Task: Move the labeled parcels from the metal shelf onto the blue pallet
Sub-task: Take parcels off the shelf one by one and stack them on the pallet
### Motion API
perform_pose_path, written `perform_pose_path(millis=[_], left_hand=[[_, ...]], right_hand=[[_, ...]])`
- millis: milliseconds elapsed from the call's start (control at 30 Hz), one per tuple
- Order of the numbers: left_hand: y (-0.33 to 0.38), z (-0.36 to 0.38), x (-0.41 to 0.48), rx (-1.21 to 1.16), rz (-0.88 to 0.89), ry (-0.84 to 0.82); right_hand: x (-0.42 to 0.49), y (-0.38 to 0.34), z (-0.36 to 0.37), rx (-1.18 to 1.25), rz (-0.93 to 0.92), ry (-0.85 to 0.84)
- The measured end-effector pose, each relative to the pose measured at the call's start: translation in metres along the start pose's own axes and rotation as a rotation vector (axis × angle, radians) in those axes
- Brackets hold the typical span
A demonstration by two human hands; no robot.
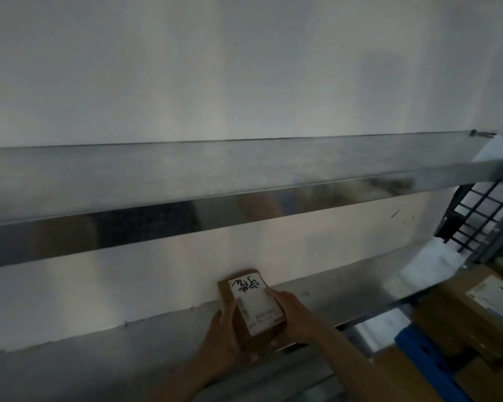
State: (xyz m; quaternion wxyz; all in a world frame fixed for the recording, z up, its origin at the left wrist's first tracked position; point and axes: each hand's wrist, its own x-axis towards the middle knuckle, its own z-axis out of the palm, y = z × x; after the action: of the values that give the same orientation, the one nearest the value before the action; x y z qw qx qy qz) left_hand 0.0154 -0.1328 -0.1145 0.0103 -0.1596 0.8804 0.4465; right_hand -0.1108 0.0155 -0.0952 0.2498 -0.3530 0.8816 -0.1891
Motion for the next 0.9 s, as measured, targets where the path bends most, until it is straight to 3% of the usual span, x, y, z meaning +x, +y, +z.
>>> perform_pose_path(millis=[133,267,467,633,900], left_hand=[[-0.006,0.005,0.007,-0.004,-0.018,-0.078],[-0.008,0.01,0.01,-0.037,-0.021,-0.043],[-0.01,0.01,-0.004,-0.063,0.009,-0.009],[0.031,0.017,-0.027,-0.046,0.097,0.007],[0.127,0.08,-0.059,0.036,0.341,-0.077]], right_hand=[[0.001,-0.003,0.005,0.086,0.039,0.025],[-0.003,-0.011,0.01,0.285,0.092,0.036],[-0.023,-0.022,0.015,0.326,0.093,0.052],[-0.064,-0.012,0.008,0.269,-0.007,0.146],[-0.183,0.046,-0.019,0.338,0.112,0.384]])
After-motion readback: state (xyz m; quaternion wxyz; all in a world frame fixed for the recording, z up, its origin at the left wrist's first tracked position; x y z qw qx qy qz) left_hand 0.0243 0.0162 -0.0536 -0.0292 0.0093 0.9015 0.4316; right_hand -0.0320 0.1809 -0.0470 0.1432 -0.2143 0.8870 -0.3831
